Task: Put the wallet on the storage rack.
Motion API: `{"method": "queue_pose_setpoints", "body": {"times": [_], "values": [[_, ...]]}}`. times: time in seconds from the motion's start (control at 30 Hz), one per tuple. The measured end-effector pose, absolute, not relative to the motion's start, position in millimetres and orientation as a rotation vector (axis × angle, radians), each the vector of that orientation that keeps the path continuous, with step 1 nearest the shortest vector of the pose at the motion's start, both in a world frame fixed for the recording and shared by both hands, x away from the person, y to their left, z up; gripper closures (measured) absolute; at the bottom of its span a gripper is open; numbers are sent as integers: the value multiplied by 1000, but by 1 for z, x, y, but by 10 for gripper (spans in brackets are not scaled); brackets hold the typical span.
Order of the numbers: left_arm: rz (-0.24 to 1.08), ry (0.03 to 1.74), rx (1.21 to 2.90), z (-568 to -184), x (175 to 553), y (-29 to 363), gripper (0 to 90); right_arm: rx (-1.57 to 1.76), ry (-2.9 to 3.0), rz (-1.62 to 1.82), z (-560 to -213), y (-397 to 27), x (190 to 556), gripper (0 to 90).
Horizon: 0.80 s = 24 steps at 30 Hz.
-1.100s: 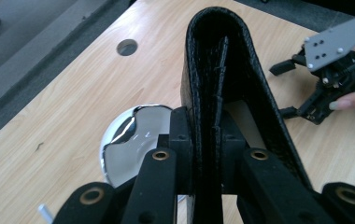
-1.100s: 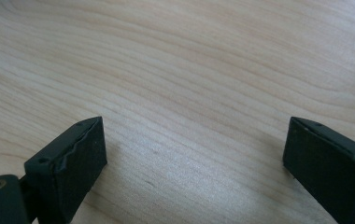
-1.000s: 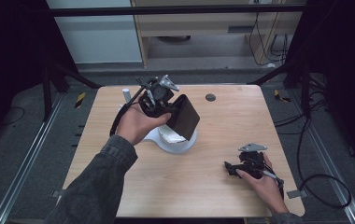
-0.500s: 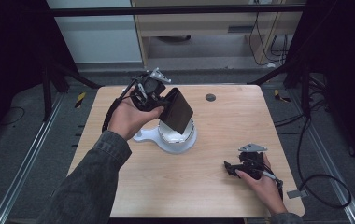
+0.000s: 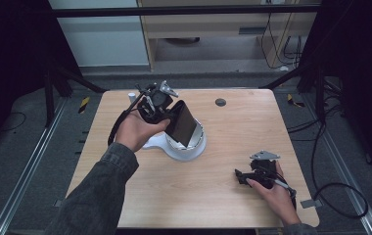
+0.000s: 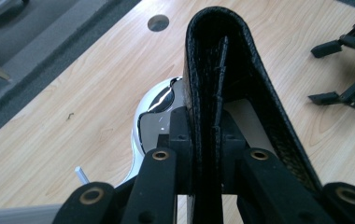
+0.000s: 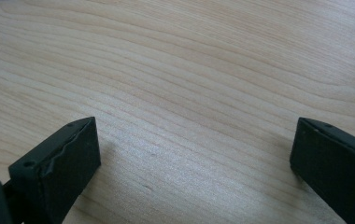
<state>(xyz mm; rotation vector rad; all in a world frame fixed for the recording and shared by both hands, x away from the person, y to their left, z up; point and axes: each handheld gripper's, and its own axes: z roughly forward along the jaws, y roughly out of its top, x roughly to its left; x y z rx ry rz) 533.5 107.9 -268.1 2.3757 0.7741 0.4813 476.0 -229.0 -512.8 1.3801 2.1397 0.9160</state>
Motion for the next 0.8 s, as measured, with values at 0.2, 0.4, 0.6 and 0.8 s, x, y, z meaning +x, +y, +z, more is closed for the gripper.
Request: {"method": "queue_pose_setpoints", "body": {"times": [0.2,0.4,0.6,0.8], "values": [[467,789,2381,-278,541,107,804,1380,2139,916,-513,-229,476,20],[424,804,2384,-289,551,100,803,1381,2139,914,-513,-229,475,20],[395,784,2405,-300,558,91,802,1380,2139,914,-513,-229,475,19],[366,798,2403,-309,565,88,802,1379,2142,916,-513,-229,476,16]]}}
